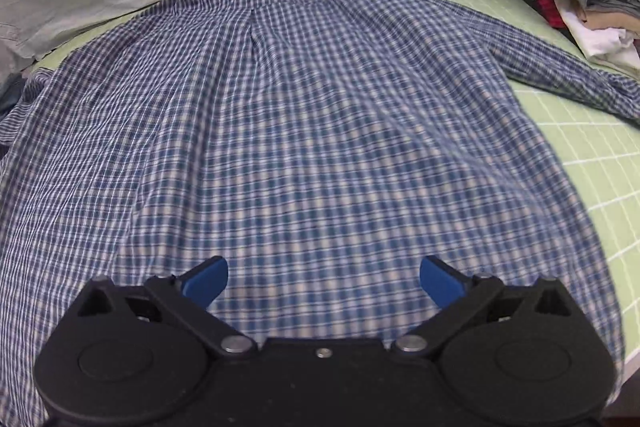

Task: Fold clothes
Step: 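Grasp the other sleeve cuff with the left gripper and lift it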

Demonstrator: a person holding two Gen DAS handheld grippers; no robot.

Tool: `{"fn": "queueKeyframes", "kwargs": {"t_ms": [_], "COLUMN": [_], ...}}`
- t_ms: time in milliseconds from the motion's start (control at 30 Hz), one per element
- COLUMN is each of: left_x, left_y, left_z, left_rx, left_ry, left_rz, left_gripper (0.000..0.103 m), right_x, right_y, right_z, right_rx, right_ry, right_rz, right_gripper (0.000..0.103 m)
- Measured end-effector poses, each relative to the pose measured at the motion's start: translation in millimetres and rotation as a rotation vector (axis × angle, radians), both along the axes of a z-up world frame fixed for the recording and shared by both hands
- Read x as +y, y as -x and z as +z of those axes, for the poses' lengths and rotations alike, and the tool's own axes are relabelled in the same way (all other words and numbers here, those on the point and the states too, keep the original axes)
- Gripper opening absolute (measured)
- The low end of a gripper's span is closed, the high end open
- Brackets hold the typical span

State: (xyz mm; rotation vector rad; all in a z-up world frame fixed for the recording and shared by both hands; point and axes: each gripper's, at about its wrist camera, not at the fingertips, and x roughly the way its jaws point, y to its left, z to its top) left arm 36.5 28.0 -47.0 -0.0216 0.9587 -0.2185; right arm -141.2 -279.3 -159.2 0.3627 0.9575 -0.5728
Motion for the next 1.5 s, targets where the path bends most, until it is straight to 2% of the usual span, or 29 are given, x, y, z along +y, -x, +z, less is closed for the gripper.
{"fn": "queueKeyframes", "kwargs": {"t_ms": [133, 267, 400, 500, 700, 733, 767, 800, 833, 933, 1000, 1167, 1267, 1333, 1400, 1500], "left_x": [15, 27, 27, 23, 19, 19, 19, 19, 19, 24, 28, 42, 43, 37, 26, 5], "left_y": [-33, -64, -93, -116, -156, -162, -167, -172, -176, -187, -188, -175, -159, -145, -130, -116], "left_z": [-18, -35, -46, -55, -70, -72, -73, -74, -74, -71, -60, -10, 15, 22, 17, -9], "left_rx": [0.027, 0.075, 0.09, 0.091, 0.102, 0.107, 0.109, 0.112, 0.115, 0.108, 0.063, -0.133, -0.215, -0.237, -0.224, -0.109], "left_ry": [-0.03, -0.01, -0.043, -0.081, -0.107, -0.104, -0.097, -0.094, -0.092, -0.07, -0.059, -0.116, -0.167, -0.187, -0.206, -0.178], "left_rz": [-0.043, -0.032, -0.053, -0.08, -0.091, -0.09, -0.092, -0.09, -0.085, -0.055, -0.037, -0.001, -0.043, -0.108, -0.167, -0.247], "left_gripper": [0.097, 0.097, 0.095, 0.088, 0.063, 0.056, 0.043, 0.034, 0.016, 0.007, 0.005, 0.005, 0.005, 0.005, 0.006, 0.01], "right_x": [7, 9, 6, 4, 6, 7, 7, 8, 8, 8, 7, 8, 9, 10, 11, 11], "right_y": [-9, -13, -21, -27, -35, -36, -37, -38, -39, -39, -39, -39, -37, -36, -35, -35], "right_z": [-9, -11, -10, -10, -11, -10, -10, -10, -10, -10, -10, -8, -9, -9, -9, -9], "right_rx": [0.003, 0.005, 0.024, 0.037, 0.039, 0.04, 0.041, 0.042, 0.042, 0.041, 0.04, 0.037, 0.029, 0.021, 0.014, 0.009], "right_ry": [0.02, 0.041, 0.029, 0.02, 0.02, 0.019, 0.017, 0.017, 0.018, 0.018, 0.018, 0.022, 0.029, 0.037, 0.044, 0.049], "right_rz": [-0.095, -0.171, -0.214, -0.233, -0.258, -0.265, -0.273, -0.277, -0.281, -0.283, -0.283, -0.283, -0.279, -0.276, -0.275, -0.272], "right_gripper": [0.103, 0.103, 0.103, 0.103, 0.103, 0.103, 0.103, 0.103, 0.103, 0.103, 0.103, 0.103, 0.103, 0.103, 0.103, 0.103]}}
